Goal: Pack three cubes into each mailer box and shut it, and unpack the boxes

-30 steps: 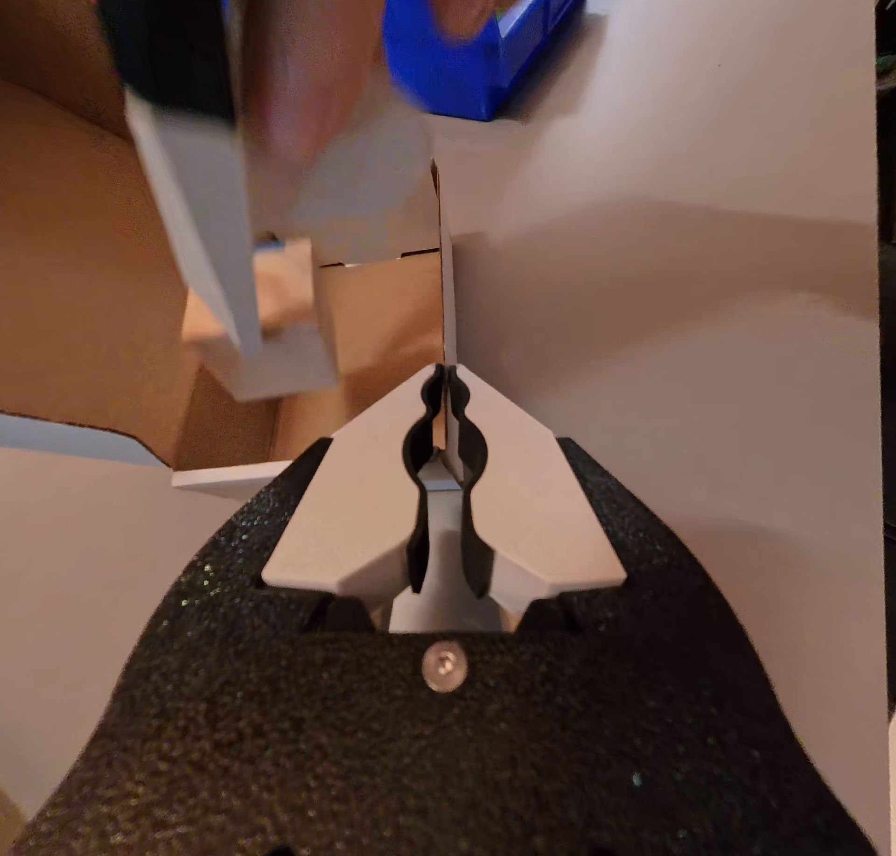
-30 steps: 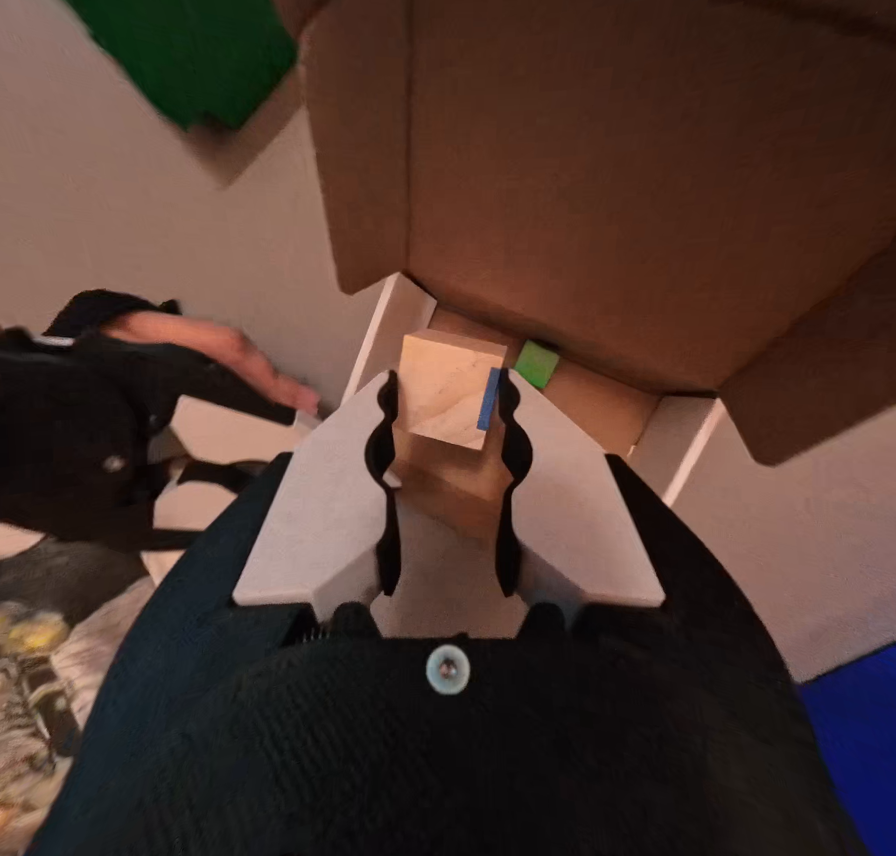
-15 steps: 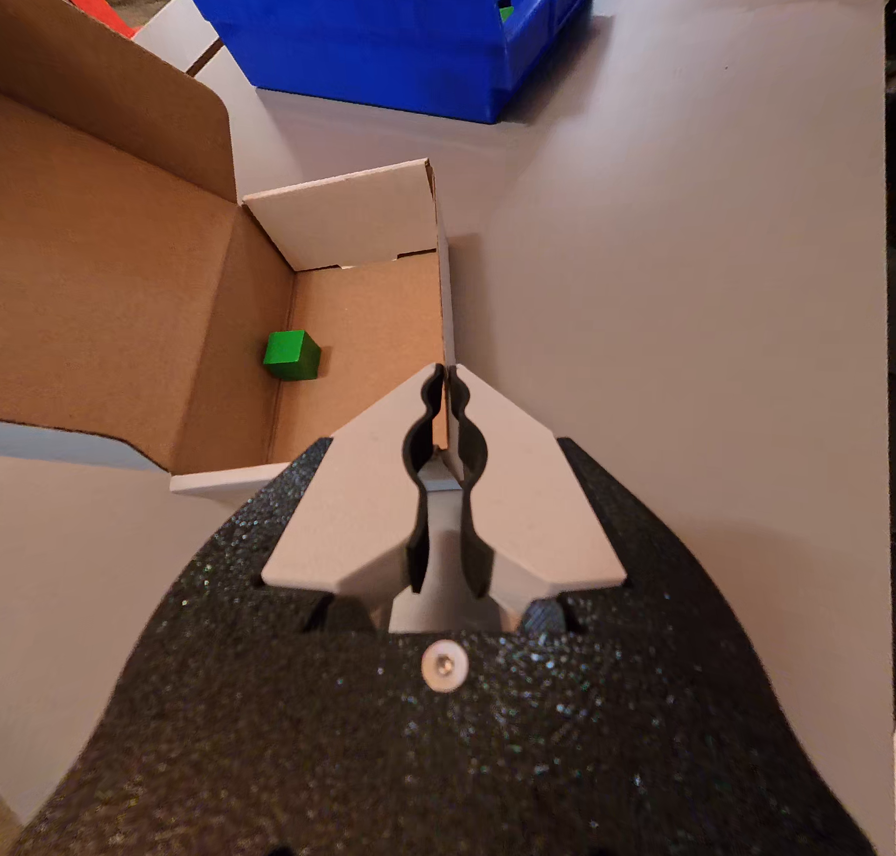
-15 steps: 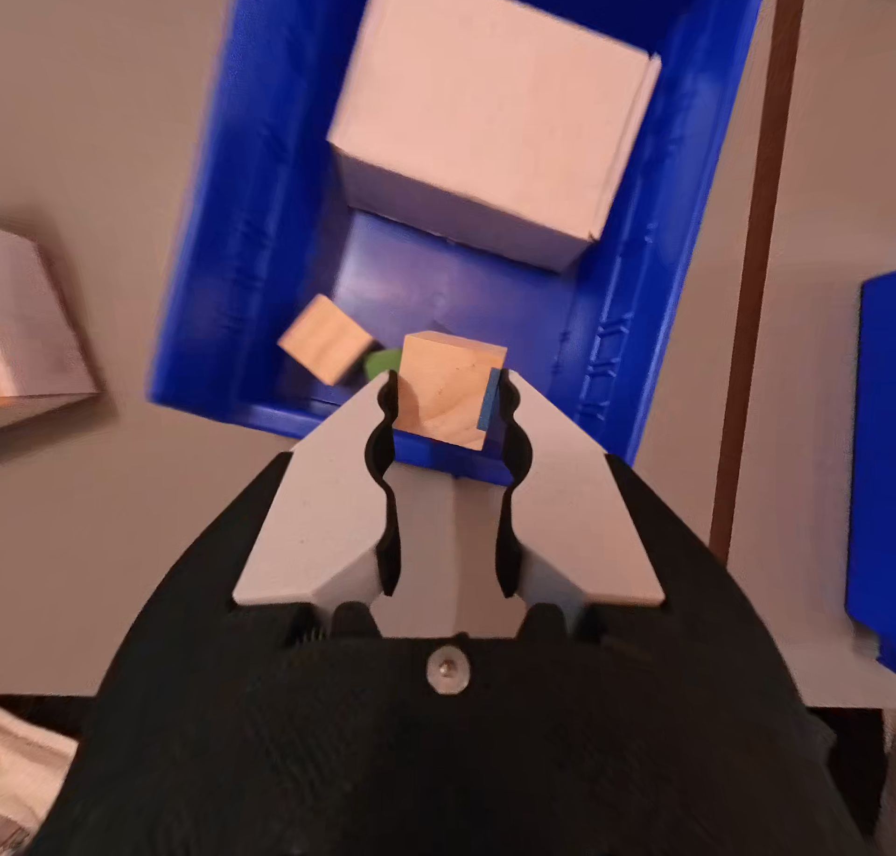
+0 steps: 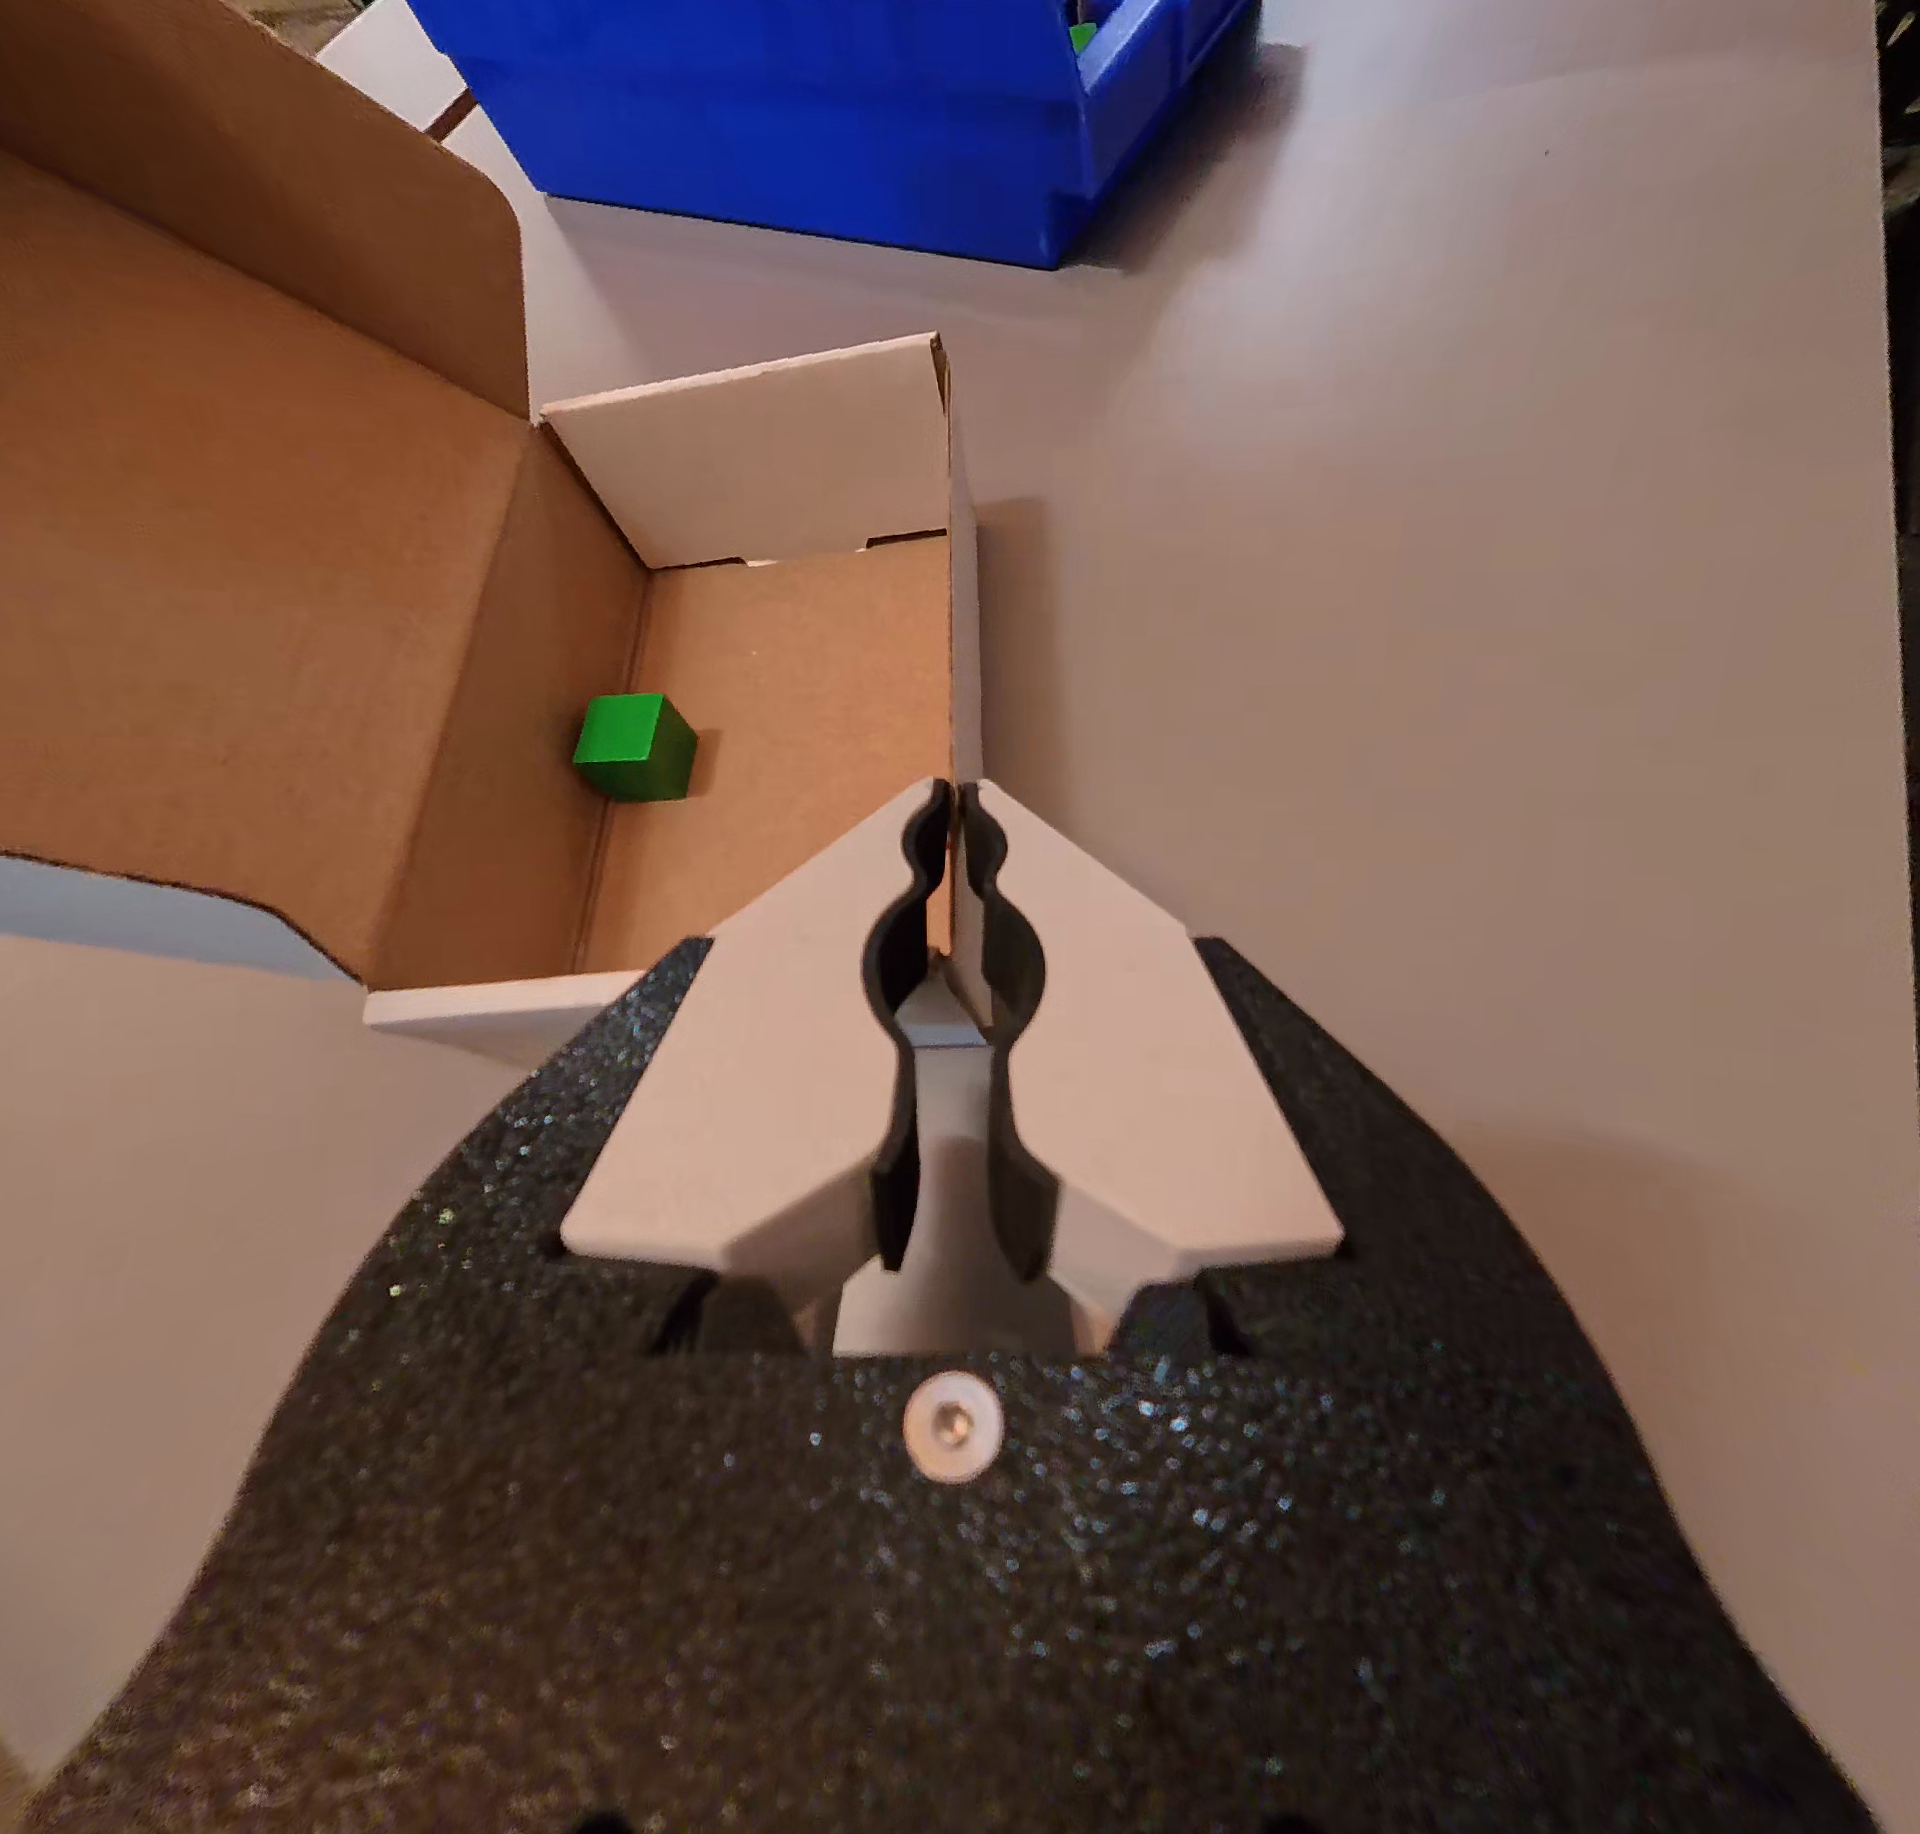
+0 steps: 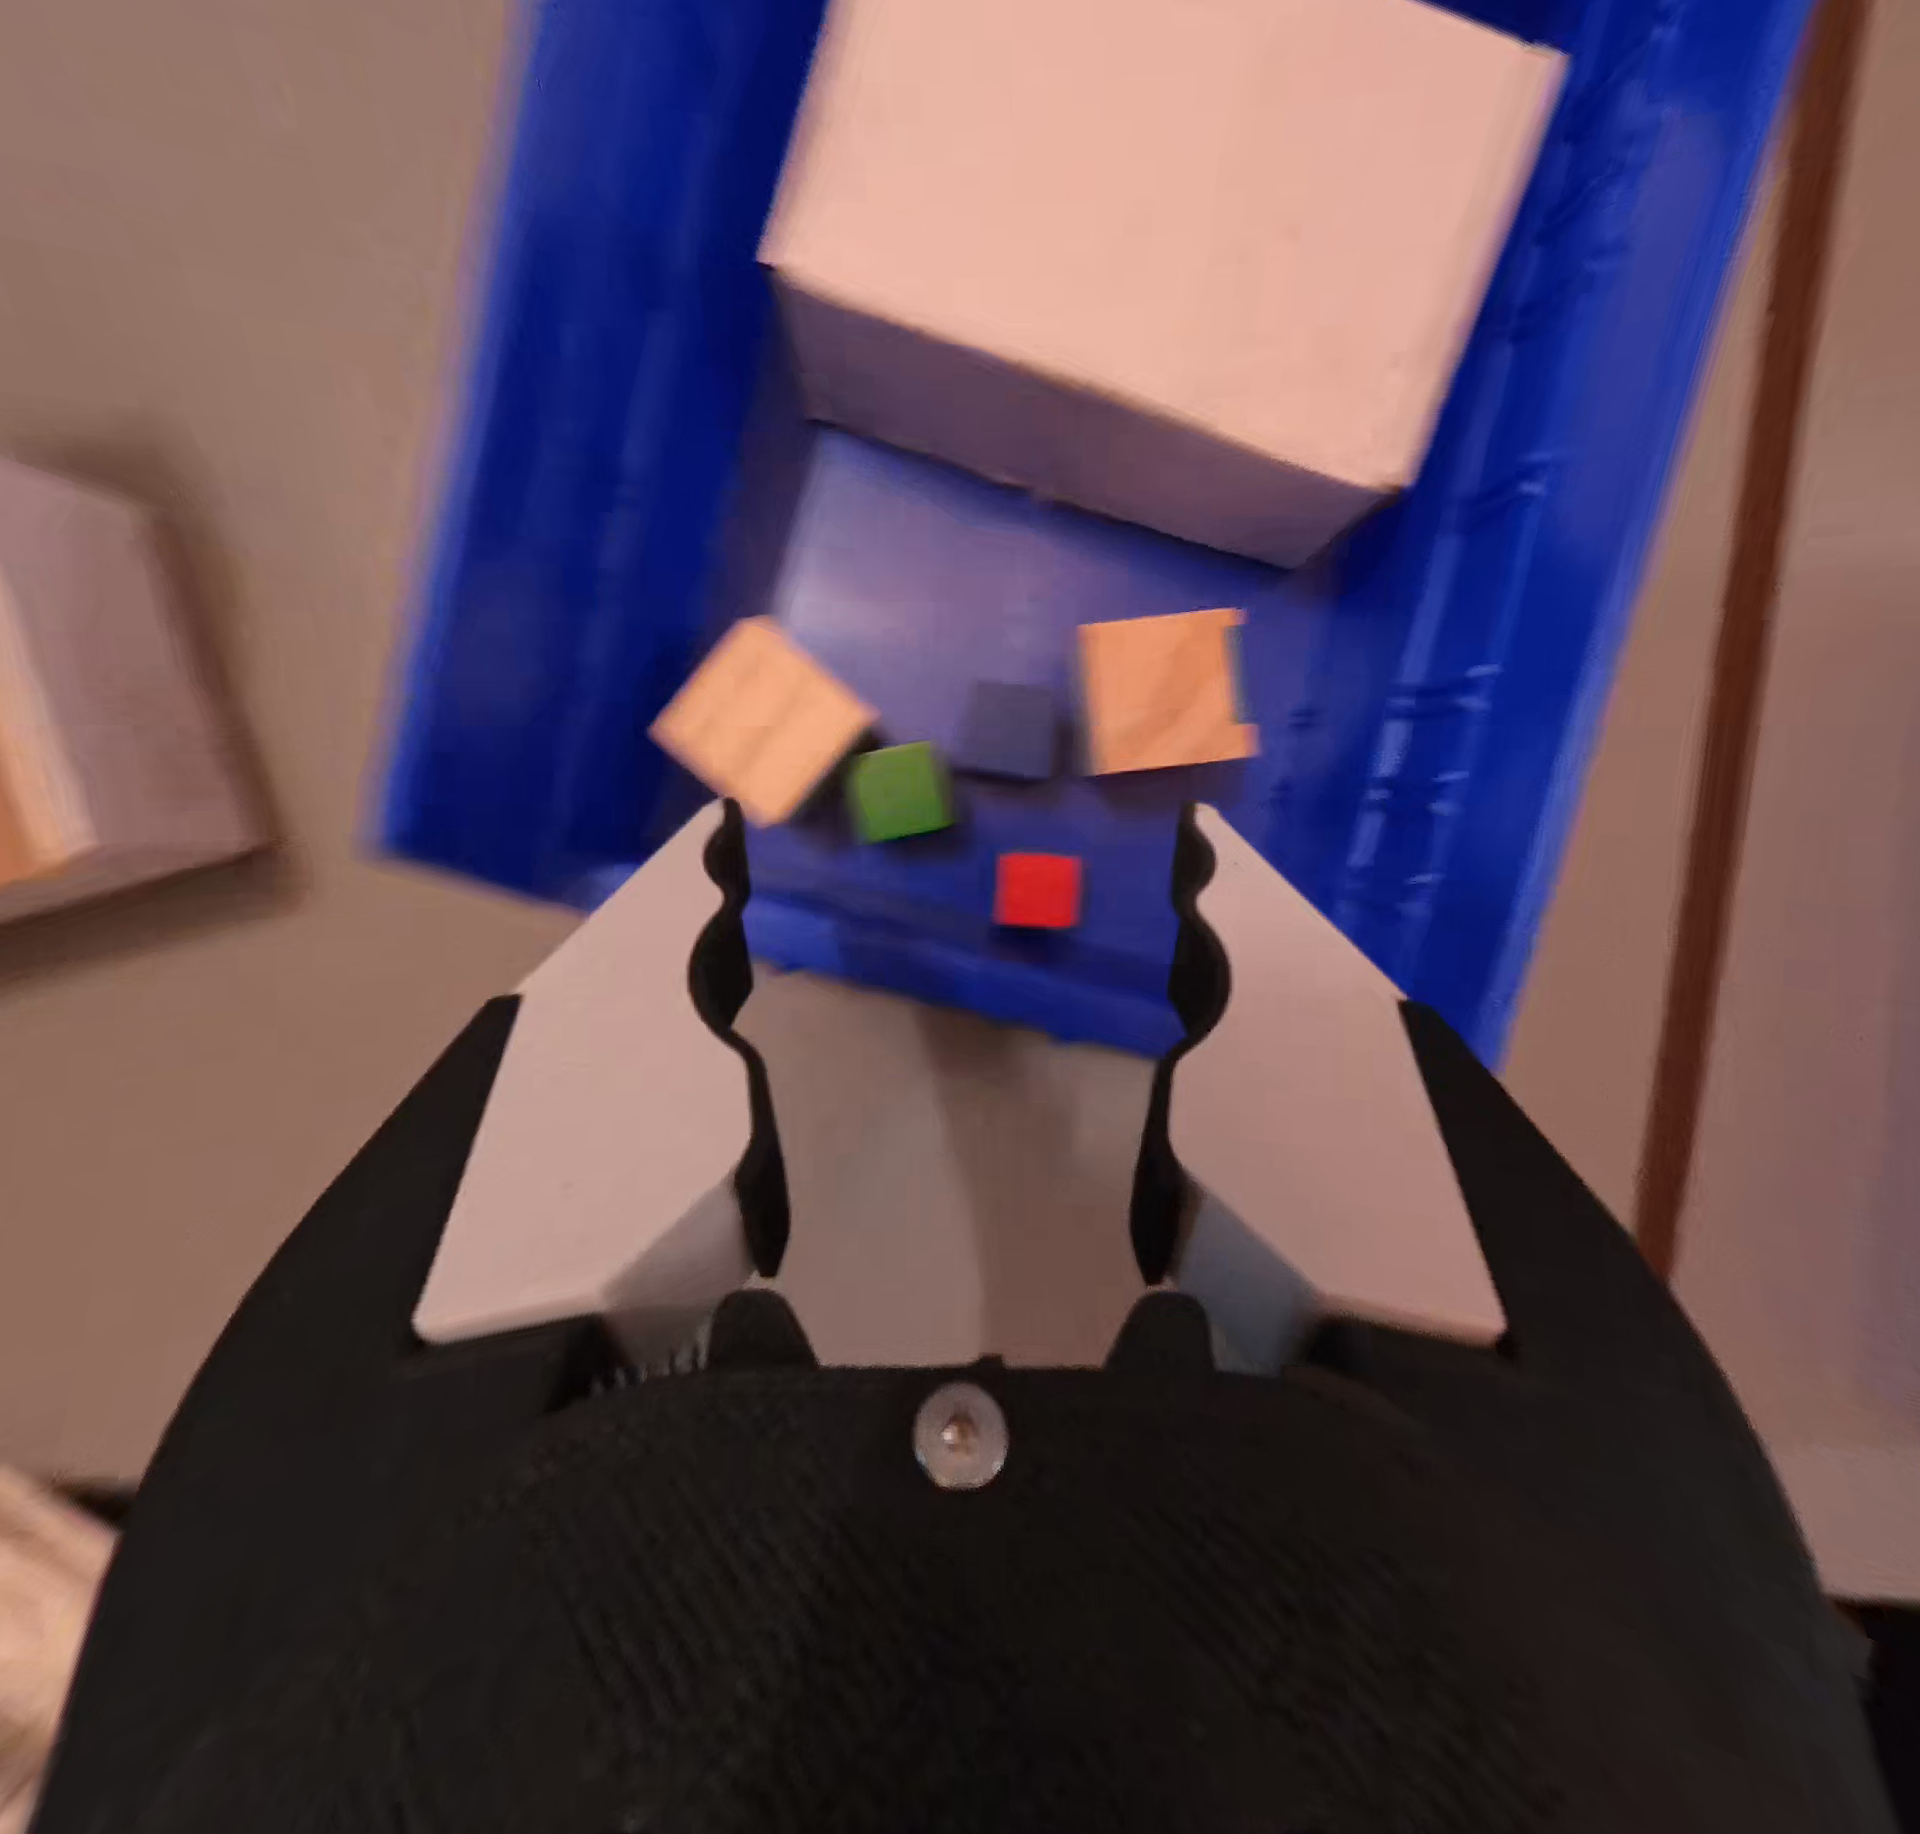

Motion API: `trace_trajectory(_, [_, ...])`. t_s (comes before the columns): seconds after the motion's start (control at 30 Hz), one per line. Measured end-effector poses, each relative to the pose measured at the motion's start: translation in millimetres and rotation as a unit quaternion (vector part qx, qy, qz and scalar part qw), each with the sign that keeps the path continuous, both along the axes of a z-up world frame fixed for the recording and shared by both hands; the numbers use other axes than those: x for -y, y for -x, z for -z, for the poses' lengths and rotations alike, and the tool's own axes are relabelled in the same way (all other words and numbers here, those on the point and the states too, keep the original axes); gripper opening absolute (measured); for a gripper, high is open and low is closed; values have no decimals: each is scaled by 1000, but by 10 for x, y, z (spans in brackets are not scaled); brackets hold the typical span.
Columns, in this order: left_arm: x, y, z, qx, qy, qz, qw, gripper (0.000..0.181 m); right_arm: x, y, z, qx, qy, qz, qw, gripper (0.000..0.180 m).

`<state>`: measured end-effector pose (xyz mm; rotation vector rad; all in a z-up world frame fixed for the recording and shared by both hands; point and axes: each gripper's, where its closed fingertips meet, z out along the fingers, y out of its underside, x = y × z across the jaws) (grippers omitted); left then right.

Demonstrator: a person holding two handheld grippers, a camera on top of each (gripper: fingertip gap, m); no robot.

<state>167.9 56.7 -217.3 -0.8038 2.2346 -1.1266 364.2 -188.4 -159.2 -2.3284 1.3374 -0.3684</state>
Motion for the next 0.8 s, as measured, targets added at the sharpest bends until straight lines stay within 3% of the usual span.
trace_trajectory(0.13, [13,-24,0,7,0,-4,1000,0,-1103,771,-309,33,-110,-182,977,57])
trace_trajectory(0.23, [26,-59,-2,15,4,-13,1000,0,-1797,1347,-7,-29,-98,-280,955,52])
trace_trajectory(0.3, [33,-79,-4,22,2,-18,1000,0,-2123,1374,197,-32,-75,-284,955,55])
trace_trajectory(0.37, [35,-98,-4,34,-2,-20,999,0,-2387,1341,337,-55,-73,-265,960,42])
trace_trajectory(0.5, [39,-115,-6,50,-8,-24,998,0,-2817,1180,475,-66,-77,-252,963,47])
trace_trajectory(0.67, [37,-122,-7,49,0,-24,999,0,-2911,1076,754,-102,-9,-250,963,54])
trace_trajectory(0.8, [31,-122,-4,47,4,-22,999,0,-3032,1045,816,-103,-18,-265,959,20])
